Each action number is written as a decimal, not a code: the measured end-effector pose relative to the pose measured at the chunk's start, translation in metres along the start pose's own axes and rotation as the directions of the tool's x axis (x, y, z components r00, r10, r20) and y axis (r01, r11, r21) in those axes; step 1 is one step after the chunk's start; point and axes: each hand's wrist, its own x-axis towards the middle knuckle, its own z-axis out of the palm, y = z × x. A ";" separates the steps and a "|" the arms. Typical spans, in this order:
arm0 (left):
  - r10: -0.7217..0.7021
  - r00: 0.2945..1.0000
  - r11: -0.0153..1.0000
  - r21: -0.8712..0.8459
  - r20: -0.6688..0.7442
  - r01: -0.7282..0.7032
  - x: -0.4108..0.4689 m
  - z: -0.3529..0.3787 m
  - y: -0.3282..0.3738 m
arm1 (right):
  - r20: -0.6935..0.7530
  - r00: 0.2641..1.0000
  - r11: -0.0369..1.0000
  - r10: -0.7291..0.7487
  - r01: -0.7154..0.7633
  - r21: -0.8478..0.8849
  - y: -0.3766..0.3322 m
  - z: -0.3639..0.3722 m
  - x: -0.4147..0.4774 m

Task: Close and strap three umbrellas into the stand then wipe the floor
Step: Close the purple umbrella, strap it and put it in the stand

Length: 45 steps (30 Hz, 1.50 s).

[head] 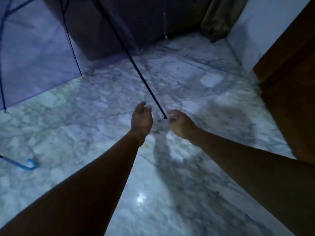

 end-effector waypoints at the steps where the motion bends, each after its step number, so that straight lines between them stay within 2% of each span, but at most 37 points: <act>1: 0.012 1.000 0.999 -0.047 0.002 -0.012 0.013 0.000 0.007 | 0.003 1.000 0.999 0.024 -0.024 0.035 -0.006 0.005 0.015; 6: 0.069 0.996 0.980 -0.192 0.061 -0.056 0.045 -0.014 0.058 | 0.021 0.999 0.989 -0.033 0.030 0.144 -0.049 0.018 0.045; 8: 0.092 0.995 0.966 -0.245 0.039 -0.079 0.038 -0.021 0.073 | 0.052 0.998 0.977 -0.025 0.013 0.212 -0.056 0.011 0.035; 10: 0.131 0.991 0.956 -0.264 0.006 -0.125 0.021 -0.029 0.088 | 0.063 0.996 0.980 -0.059 0.045 0.194 -0.064 -0.003 0.013; 13: 0.147 0.987 0.964 -0.232 0.059 -0.130 -0.017 -0.049 0.111 | 0.209 0.975 0.955 -0.083 0.018 0.295 -0.092 -0.023 -0.042; 17: 0.050 0.983 0.984 -0.177 0.174 -0.018 -0.075 -0.081 0.154 | 0.334 0.942 0.925 0.023 -0.147 0.350 -0.150 -0.052 -0.136; 21: -0.080 0.965 0.982 -0.146 0.251 0.119 -0.147 -0.112 0.212 | 0.297 0.953 0.941 0.065 -0.157 0.299 -0.223 -0.087 -0.233; 26: -0.222 0.925 0.957 -0.114 0.309 0.268 -0.242 -0.154 0.267 | 0.320 0.928 0.912 0.193 -0.290 0.289 -0.314 -0.125 -0.347; 30: -0.256 0.882 0.956 -0.031 0.395 0.292 -0.327 -0.193 0.307 | 0.331 0.903 0.867 0.273 -0.380 0.323 -0.368 -0.138 -0.435; 32: -0.251 0.859 0.962 0.017 0.446 0.272 -0.363 -0.206 0.322 | 0.271 0.904 0.836 0.332 -0.415 0.359 -0.384 -0.145 -0.471; 35: -0.225 0.846 0.972 0.173 0.483 0.160 -0.409 -0.221 0.329 | 0.086 0.862 0.741 0.499 -0.476 0.474 -0.394 -0.155 -0.519; 38: -0.112 0.819 0.923 0.364 0.562 -0.123 -0.455 -0.235 0.335 | -0.071 0.779 0.648 0.623 -0.463 0.604 -0.403 -0.163 -0.566; 41: 0.053 0.747 0.786 0.434 0.663 -0.441 -0.514 -0.254 0.347 | -0.160 0.720 0.558 0.675 -0.356 0.750 -0.409 -0.163 -0.611; 45: 0.242 0.561 0.527 0.379 0.792 -0.761 -0.591 -0.288 0.346 | -0.194 0.708 0.391 0.679 -0.125 0.912 -0.414 -0.152 -0.681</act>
